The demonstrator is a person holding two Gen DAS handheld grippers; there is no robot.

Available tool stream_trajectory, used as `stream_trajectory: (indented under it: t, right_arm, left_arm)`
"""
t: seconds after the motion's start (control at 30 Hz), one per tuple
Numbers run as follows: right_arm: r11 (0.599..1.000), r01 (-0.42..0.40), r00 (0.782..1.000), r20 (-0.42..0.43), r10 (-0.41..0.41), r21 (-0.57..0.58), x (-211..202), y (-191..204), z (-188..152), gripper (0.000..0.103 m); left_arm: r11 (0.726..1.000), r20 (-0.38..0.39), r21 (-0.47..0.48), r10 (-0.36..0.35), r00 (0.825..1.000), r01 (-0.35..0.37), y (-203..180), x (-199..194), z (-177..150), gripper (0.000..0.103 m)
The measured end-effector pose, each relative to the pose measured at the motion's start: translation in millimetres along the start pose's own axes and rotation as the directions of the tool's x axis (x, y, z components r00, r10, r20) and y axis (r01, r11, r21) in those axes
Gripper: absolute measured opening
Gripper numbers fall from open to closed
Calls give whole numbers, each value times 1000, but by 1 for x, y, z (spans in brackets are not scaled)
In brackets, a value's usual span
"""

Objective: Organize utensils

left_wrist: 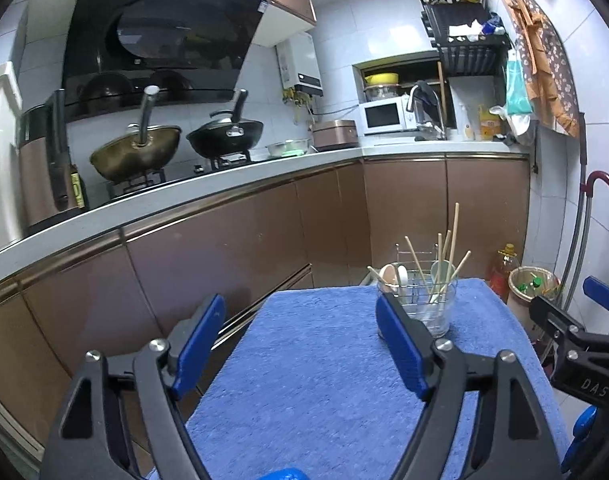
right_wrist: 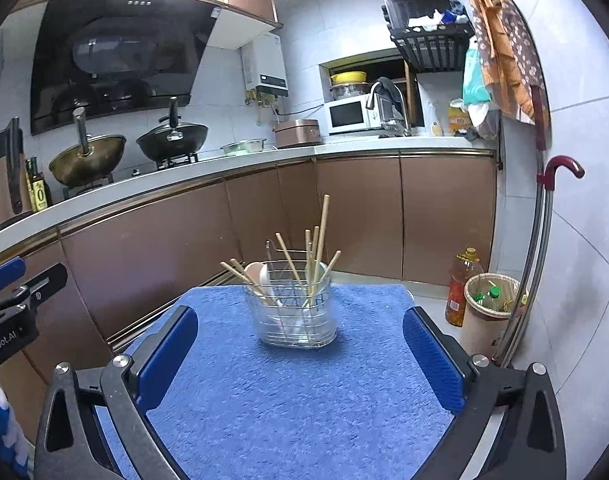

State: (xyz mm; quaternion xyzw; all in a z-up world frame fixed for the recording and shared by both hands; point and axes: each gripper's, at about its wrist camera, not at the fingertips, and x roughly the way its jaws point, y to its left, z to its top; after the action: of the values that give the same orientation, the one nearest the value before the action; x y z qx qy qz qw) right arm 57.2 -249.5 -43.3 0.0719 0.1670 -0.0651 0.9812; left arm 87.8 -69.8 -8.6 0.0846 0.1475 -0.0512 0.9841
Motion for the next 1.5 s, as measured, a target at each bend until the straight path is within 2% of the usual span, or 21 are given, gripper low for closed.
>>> stream_trajectory:
  t: [0.43, 1.03, 1.5]
  right_arm:
    - [999, -6, 998, 61, 8, -42, -40, 18, -4, 103]
    - [999, 2, 996, 88, 2, -44, -60, 20, -6, 103]
    - [1000, 20, 996, 89, -18, -20, -64, 8, -5, 103]
  left_arm:
    - [998, 66, -12, 69, 995, -69, 28, -50, -12, 77]
    - [995, 80, 6, 102, 992, -103, 32, -74, -27, 77]
    - [995, 70, 2, 104, 992, -104, 36, -74, -29, 77]
